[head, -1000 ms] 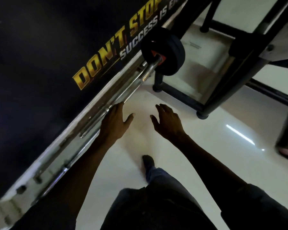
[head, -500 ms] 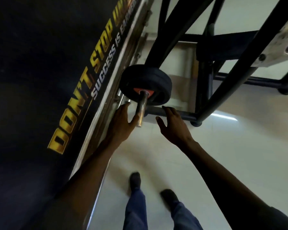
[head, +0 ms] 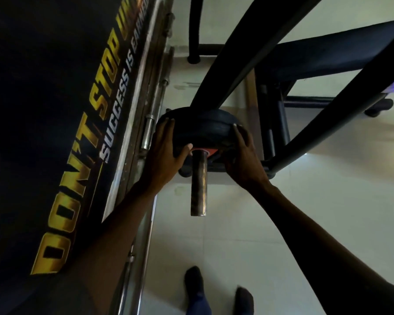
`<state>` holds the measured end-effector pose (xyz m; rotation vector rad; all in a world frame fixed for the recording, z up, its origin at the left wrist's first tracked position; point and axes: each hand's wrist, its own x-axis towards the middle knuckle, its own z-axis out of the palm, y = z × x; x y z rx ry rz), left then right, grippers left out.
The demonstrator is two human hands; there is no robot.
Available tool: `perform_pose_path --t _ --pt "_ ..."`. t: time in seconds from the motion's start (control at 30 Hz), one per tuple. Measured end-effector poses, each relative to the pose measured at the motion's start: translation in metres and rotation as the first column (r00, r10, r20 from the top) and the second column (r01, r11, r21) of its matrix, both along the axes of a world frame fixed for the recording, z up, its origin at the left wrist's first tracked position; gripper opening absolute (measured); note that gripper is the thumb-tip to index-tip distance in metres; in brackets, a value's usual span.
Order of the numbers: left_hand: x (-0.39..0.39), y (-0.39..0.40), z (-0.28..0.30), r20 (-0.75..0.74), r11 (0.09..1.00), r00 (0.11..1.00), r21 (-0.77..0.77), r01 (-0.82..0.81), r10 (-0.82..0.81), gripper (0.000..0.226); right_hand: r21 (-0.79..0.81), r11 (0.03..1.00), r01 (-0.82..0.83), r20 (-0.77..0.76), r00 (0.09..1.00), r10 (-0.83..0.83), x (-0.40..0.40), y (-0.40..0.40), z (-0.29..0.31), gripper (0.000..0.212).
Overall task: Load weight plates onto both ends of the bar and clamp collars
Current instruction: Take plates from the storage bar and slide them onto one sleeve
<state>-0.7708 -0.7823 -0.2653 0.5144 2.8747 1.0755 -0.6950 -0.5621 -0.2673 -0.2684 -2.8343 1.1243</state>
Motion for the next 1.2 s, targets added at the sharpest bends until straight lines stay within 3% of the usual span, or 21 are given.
perform_pose_path --t 0.1,0.23,0.5,0.67,1.2 --pt "0.002 -0.005 -0.012 -0.037 0.998 0.999 0.058 -0.025 0.028 0.077 0.003 0.998 0.068 -0.104 0.992 -0.067 -0.002 -0.002 -0.014 0.081" --pt "-0.011 -0.014 -0.013 -0.058 0.995 0.997 0.094 -0.044 0.049 0.068 -0.024 0.993 0.116 -0.191 0.974 -0.119 -0.012 0.005 -0.016 0.062" --pt "-0.046 -0.027 0.002 -0.009 0.996 0.998 0.051 0.068 -0.068 0.059 0.029 1.000 0.009 -0.149 0.989 -0.004 -0.024 0.022 -0.002 0.051" --pt "-0.048 -0.029 0.003 -0.074 0.994 0.991 -0.019 0.112 -0.113 0.057 0.099 0.995 0.011 -0.172 0.985 0.006 -0.022 0.018 0.001 0.042" --pt "-0.030 -0.032 0.006 -0.011 0.975 0.977 -0.074 0.211 -0.212 0.052 0.069 0.995 -0.067 -0.133 0.988 0.076 -0.005 0.011 0.007 0.036"
